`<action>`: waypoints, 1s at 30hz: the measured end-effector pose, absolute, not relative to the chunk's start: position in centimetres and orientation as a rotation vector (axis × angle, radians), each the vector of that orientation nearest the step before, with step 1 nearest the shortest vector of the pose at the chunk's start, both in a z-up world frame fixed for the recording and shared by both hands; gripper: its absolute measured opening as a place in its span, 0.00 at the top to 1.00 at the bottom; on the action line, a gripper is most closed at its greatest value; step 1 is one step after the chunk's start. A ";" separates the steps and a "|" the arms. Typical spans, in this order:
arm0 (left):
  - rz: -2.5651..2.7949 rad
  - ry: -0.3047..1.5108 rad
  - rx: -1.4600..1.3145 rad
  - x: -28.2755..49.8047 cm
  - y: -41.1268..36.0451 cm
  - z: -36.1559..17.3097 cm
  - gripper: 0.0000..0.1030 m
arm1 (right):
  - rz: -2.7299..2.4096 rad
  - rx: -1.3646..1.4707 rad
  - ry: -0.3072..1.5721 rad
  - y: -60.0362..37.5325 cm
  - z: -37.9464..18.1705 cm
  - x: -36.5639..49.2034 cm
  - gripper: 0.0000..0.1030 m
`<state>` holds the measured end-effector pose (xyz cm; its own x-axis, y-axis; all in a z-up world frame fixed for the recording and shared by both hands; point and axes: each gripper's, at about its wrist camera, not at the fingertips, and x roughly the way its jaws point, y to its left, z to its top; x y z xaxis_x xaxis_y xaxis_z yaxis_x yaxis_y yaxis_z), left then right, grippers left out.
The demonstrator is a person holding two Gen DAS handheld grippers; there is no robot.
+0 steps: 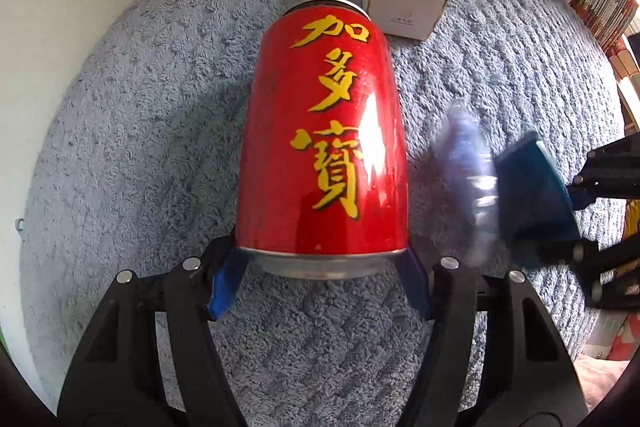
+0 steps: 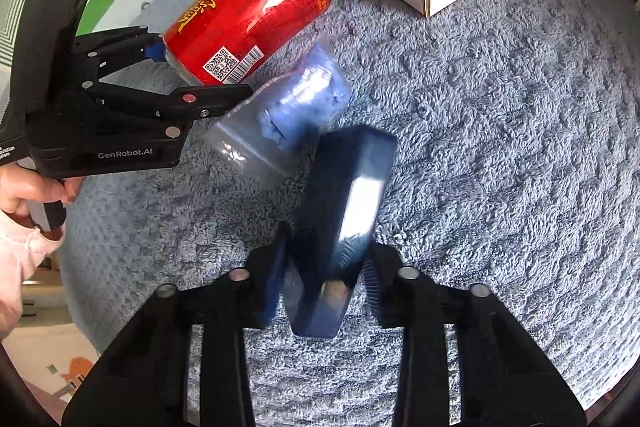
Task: Collect trash
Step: 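Grasp the red can with the left tool while the right tool grasps the dark blue case, then carry the red can and blue case over the wastebasket with both tools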
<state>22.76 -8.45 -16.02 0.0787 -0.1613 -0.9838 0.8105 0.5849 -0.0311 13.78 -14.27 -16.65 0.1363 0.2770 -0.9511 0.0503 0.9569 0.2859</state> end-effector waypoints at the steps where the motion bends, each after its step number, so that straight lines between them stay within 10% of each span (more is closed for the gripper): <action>1: -0.803 1.292 0.632 22.5 -8.2 -15.8 0.39 | 0.168 0.277 1.431 -14.3 -16.6 13.5 0.79; 30: -0.792 1.184 0.572 16.6 -6.8 -8.9 0.39 | 0.039 0.380 1.307 -23.4 -11.6 3.0 0.79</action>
